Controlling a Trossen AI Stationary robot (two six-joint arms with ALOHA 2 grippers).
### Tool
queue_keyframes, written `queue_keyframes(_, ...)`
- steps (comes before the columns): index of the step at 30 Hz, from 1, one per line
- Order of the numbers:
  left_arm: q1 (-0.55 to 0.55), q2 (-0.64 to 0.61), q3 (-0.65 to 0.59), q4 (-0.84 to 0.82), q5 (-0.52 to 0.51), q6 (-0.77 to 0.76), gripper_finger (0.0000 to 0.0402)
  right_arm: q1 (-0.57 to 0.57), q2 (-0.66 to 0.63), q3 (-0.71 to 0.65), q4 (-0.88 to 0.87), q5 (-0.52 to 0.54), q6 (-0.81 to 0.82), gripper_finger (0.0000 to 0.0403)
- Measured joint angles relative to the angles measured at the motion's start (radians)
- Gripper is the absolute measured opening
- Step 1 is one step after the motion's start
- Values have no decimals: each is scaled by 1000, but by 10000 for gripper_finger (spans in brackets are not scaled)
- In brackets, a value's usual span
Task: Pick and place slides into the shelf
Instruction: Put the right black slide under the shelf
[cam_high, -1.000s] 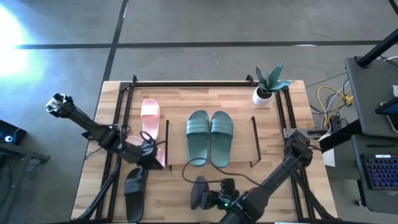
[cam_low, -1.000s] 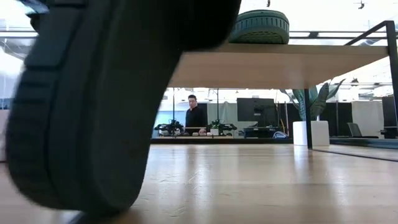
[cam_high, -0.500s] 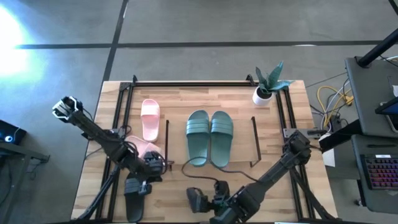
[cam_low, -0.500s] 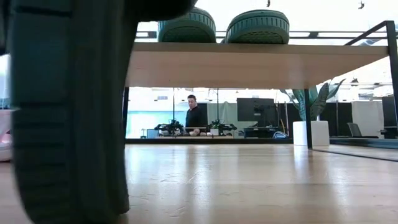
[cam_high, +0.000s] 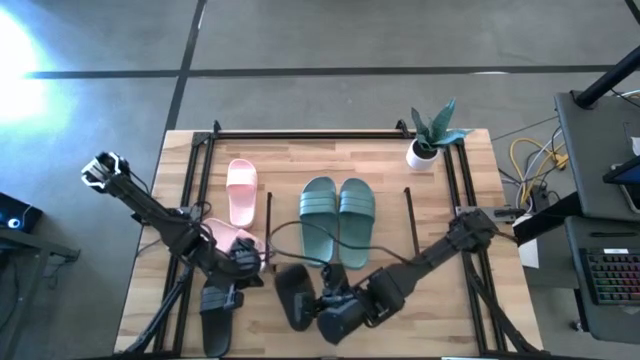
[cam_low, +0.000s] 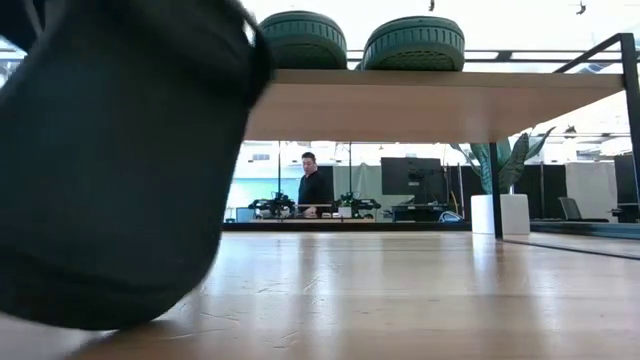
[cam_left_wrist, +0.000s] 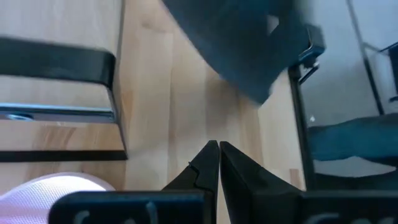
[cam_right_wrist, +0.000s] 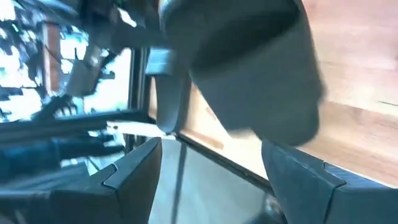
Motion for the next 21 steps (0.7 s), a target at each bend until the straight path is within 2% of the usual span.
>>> queue_keyframes(4,0,-31,0,-11,-11,-5,0,-17,4,1,5,-92,-51,267)
queue_keyframes(11,-1,-45,-3,-58,-59,-6,0,-11,-3,0,-1,-38,-88,262)
queue_keyframes(16,-25,-44,-3,-68,-103,11,0,16,-12,28,-104,-28,-108,253)
queue_keyframes(18,-54,-44,-3,-70,-135,81,0,32,-12,31,-129,-26,-201,249)
queue_keyframes(21,-121,-32,-5,-80,-235,211,0,64,-12,31,-130,-8,-440,241)
